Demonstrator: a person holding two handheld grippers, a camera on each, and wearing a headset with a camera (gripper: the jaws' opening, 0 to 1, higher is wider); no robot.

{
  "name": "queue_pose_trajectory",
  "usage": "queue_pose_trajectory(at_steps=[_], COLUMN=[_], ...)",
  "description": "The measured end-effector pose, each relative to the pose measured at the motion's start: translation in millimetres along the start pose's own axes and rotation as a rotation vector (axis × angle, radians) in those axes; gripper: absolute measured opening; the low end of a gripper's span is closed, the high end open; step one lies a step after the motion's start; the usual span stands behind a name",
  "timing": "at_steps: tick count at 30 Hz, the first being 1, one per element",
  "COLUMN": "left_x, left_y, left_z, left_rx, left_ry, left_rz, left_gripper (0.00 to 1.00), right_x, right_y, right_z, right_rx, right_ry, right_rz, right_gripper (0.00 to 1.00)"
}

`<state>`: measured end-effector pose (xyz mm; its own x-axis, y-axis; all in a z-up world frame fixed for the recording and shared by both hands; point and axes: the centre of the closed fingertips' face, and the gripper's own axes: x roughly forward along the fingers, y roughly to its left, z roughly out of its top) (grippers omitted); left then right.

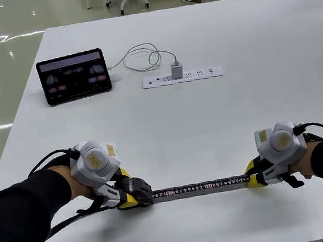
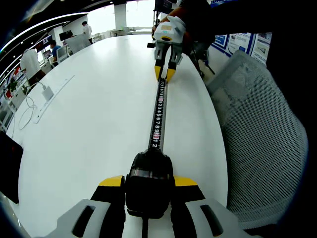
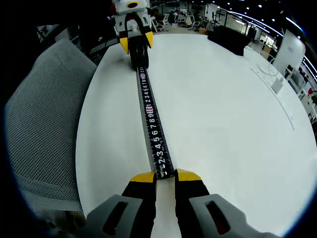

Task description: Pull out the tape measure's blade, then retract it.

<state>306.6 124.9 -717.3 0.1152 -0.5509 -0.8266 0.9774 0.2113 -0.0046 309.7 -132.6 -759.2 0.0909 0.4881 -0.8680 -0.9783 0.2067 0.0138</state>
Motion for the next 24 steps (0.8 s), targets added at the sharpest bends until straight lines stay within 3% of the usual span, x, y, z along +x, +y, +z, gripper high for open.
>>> queue_pose_trajectory(at_steps=[24], left_x=[1.2], left_y=[0.3], left_z=[0.8], left_rx=[-0.003], left_ry=[-0.006], left_rz=[0.001], left_gripper=[0.31], right_x=[-0.1], right_y=[-0.5], right_z=[-0.7], right_rx=[0.002], right_ry=[0.002], right_rz=[0.002], right_gripper=[0.09])
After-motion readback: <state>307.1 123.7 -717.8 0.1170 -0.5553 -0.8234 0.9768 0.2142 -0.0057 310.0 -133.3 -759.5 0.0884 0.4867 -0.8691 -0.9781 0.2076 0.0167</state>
